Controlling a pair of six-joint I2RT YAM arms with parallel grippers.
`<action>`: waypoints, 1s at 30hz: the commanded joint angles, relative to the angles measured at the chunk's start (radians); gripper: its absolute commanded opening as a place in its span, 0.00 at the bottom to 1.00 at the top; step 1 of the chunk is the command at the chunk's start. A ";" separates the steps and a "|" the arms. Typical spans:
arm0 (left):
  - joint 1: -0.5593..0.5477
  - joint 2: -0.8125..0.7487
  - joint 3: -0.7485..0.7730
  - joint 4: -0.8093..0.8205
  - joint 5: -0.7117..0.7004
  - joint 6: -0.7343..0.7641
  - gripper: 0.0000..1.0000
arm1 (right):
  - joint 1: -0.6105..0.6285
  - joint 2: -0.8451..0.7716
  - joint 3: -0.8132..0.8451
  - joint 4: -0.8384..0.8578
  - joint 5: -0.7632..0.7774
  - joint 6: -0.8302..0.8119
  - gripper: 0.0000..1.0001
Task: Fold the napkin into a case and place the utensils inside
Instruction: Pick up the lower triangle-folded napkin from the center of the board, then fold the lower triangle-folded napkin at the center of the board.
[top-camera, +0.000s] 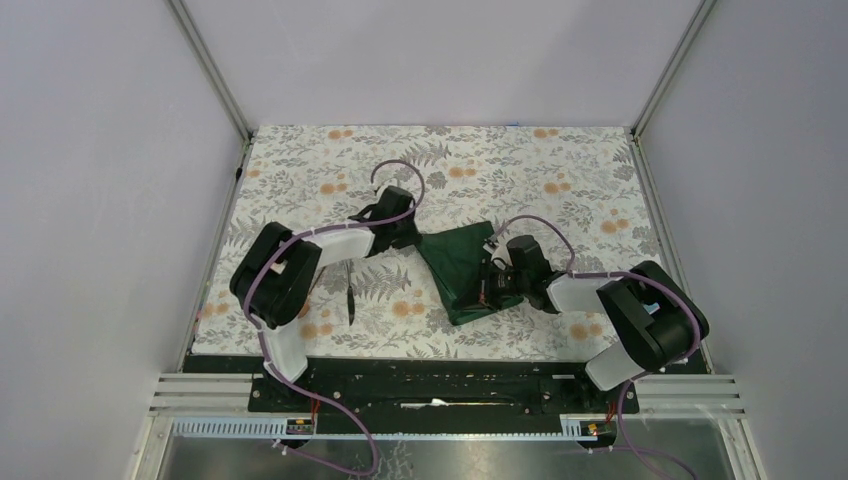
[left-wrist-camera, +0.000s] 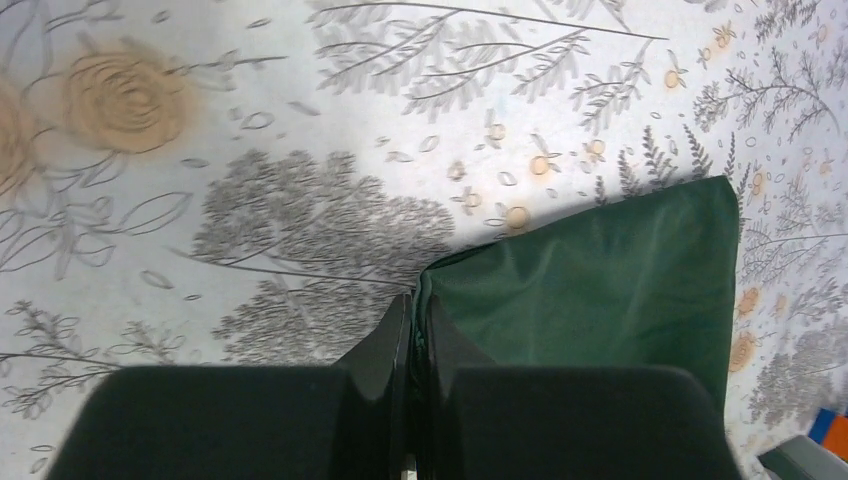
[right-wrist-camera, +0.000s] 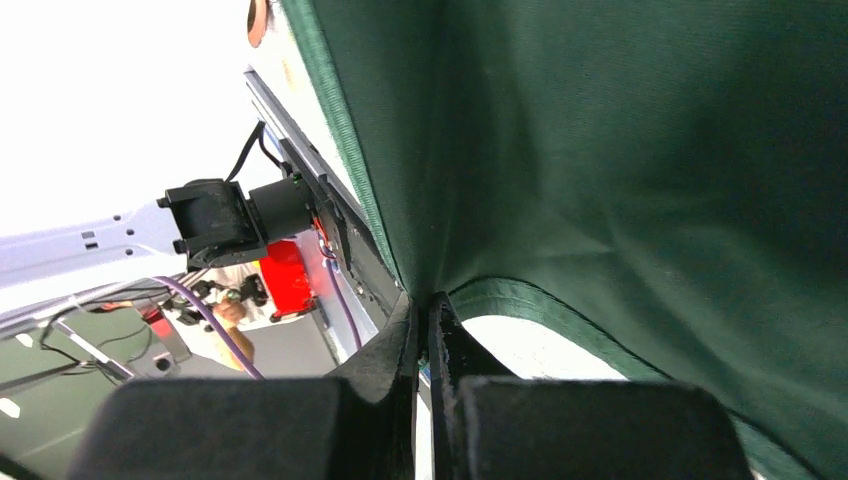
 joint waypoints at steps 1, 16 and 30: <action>-0.043 0.060 0.181 -0.207 -0.198 0.078 0.03 | -0.049 0.036 -0.041 0.011 -0.123 0.016 0.00; -0.128 0.172 0.438 -0.421 -0.284 0.087 0.41 | -0.162 0.018 -0.062 -0.148 -0.123 -0.131 0.00; -0.047 -0.041 0.188 -0.211 0.045 -0.042 0.73 | -0.211 -0.001 -0.044 -0.186 -0.145 -0.167 0.00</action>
